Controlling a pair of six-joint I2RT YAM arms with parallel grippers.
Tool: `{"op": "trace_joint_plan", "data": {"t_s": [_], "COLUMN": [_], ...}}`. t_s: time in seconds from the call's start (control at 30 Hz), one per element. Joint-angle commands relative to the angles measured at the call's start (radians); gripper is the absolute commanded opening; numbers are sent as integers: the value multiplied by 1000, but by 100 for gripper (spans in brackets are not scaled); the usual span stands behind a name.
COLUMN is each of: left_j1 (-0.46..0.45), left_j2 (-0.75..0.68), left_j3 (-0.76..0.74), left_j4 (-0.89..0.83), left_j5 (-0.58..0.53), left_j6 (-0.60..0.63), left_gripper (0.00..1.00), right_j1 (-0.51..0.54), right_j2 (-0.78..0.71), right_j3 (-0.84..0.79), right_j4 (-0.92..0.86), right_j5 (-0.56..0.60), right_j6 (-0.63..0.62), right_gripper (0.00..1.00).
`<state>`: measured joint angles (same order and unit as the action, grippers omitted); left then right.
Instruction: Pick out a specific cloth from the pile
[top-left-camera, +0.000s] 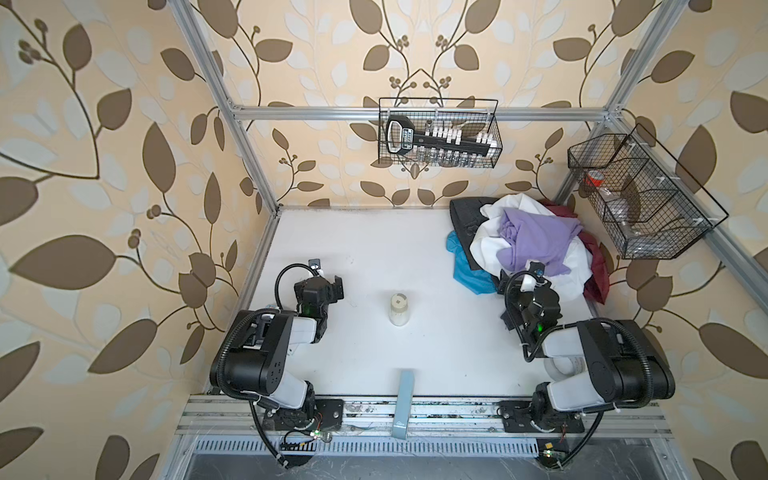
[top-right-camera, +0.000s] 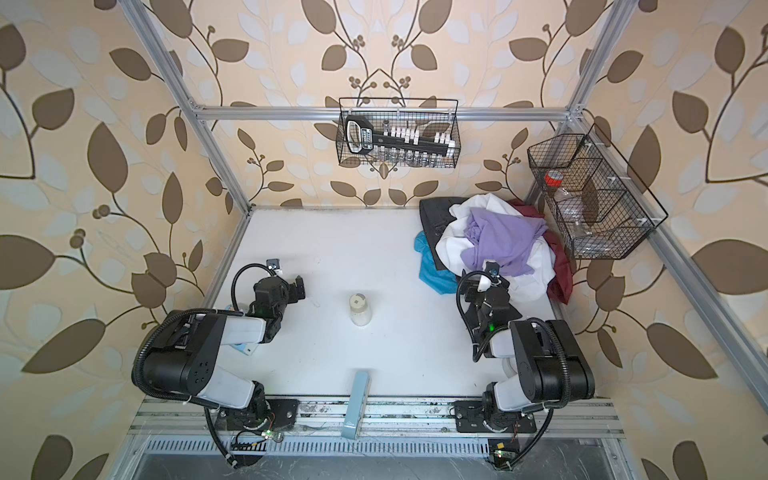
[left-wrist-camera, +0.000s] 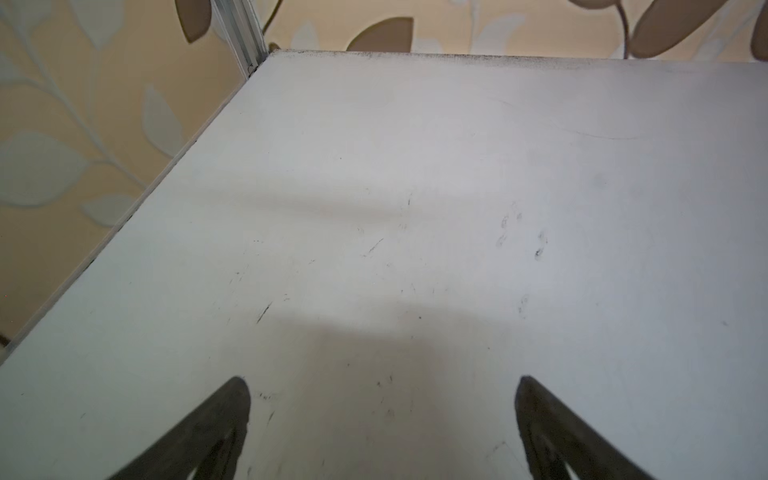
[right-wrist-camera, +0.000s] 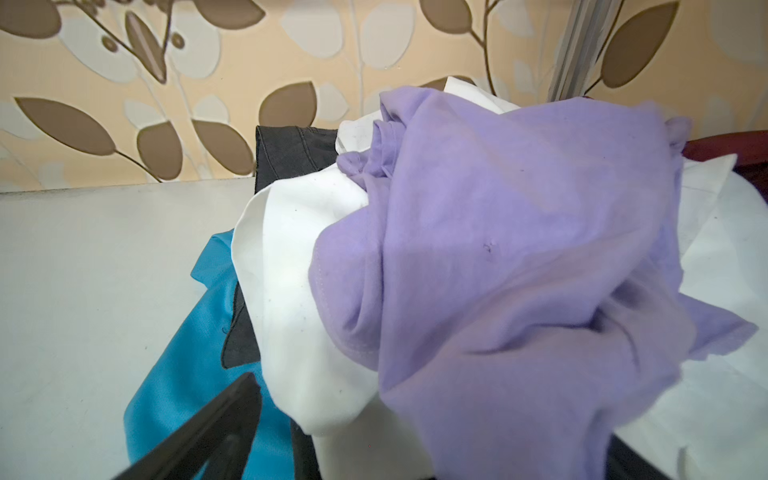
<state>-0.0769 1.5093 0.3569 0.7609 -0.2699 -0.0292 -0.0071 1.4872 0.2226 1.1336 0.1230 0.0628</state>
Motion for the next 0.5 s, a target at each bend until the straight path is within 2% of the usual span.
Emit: {"op": "trace_joint_plan", "data": {"t_s": [0.0,0.47], "left_j1": [6,6], "left_j2": [-10,-10], "left_j3": [17,17], "left_j4": [6,5], "left_j5": [1,3], "left_j6": [-11,-11], "left_gripper": [99,99], "right_j1": [0,-28], "right_j2": [6,13], "right_j3": [7,19], "right_j4": [0,-16], "right_j5": [-104,-130], "right_j6": [-37,-15], "right_gripper": [100,100]}}
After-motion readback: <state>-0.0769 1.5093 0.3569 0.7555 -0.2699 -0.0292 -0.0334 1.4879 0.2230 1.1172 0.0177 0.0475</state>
